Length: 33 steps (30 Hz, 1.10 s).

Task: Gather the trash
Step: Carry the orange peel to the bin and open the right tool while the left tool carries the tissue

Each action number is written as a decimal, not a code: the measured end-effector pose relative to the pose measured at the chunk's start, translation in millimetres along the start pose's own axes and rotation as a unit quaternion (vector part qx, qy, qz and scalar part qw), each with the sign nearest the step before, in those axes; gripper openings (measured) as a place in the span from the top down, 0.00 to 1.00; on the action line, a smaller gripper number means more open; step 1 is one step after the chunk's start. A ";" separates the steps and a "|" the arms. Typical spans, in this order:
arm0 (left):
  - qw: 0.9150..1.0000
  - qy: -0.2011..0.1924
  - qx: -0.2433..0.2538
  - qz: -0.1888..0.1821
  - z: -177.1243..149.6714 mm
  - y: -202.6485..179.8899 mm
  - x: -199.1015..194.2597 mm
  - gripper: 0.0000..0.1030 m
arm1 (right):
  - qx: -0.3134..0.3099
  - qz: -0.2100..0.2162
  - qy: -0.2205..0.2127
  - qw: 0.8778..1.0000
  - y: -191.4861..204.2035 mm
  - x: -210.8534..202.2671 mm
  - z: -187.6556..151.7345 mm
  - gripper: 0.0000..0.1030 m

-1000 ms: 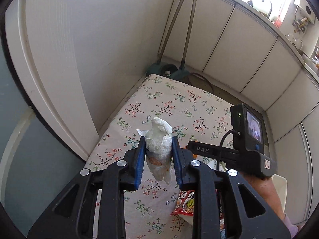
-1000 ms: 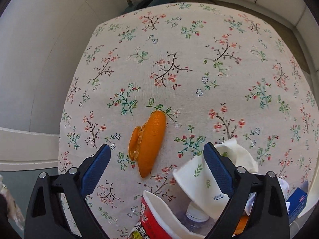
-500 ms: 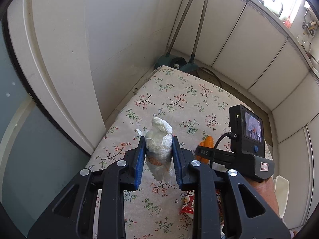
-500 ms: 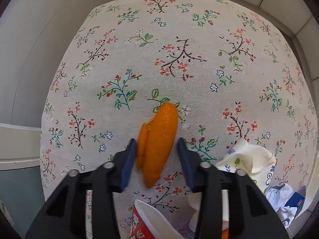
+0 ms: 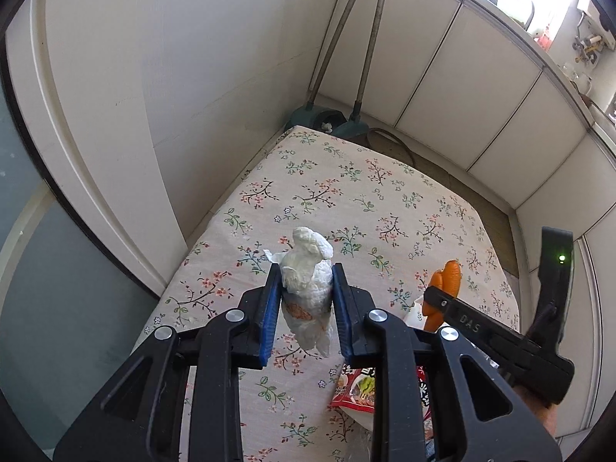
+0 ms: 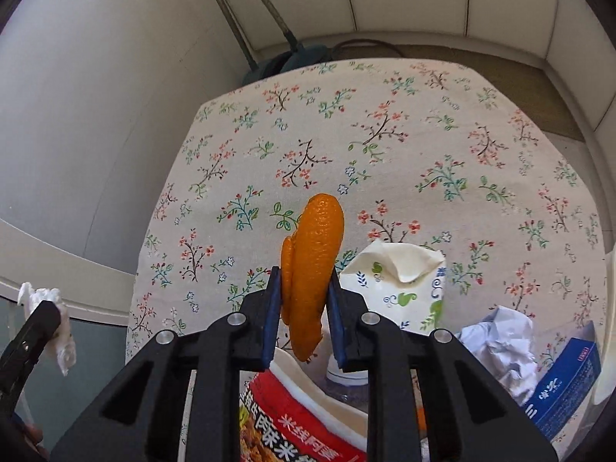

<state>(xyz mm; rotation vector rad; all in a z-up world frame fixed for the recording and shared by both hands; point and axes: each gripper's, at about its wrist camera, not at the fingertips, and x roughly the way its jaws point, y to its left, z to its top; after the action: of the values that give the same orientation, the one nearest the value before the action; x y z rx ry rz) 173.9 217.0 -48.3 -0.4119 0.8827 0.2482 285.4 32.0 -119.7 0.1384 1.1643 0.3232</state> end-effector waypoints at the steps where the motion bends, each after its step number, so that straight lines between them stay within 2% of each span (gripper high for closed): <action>1: 1.000 -0.001 0.003 -0.002 -1.3 -3.6 -1.2 0.76 | -0.001 0.001 -0.010 1.000 0.1 -8.4 -1.3 0.78; 6: 1.000 -0.003 0.021 -0.020 -7.3 -22.3 -4.9 0.76 | -0.009 -0.010 -0.060 0.998 -11.4 -52.1 -13.6 0.78; 13: 0.997 -0.013 0.058 -0.050 -22.9 -54.9 -13.7 0.76 | 0.001 -0.019 -0.105 0.994 -31.5 -88.9 -35.5 0.78; 20: 0.990 -0.035 0.102 -0.087 -41.1 -94.5 -27.6 0.76 | 0.011 -0.038 -0.149 0.988 -59.9 -129.7 -58.4 0.78; 30: 0.980 -0.037 0.150 -0.122 -68.8 -147.8 -30.2 0.76 | 0.037 -0.079 -0.197 0.977 -109.4 -175.2 -82.1 0.78; 33: 0.977 -0.039 0.164 -0.131 -77.7 -164.4 -31.5 0.76 | 0.044 -0.103 -0.213 0.971 -127.3 -186.9 -87.9 0.78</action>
<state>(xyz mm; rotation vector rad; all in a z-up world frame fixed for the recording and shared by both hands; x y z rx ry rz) 162.3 34.1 -26.9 -0.2063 0.7662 -0.1242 160.9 -153.4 -24.9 0.1540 0.7569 0.0519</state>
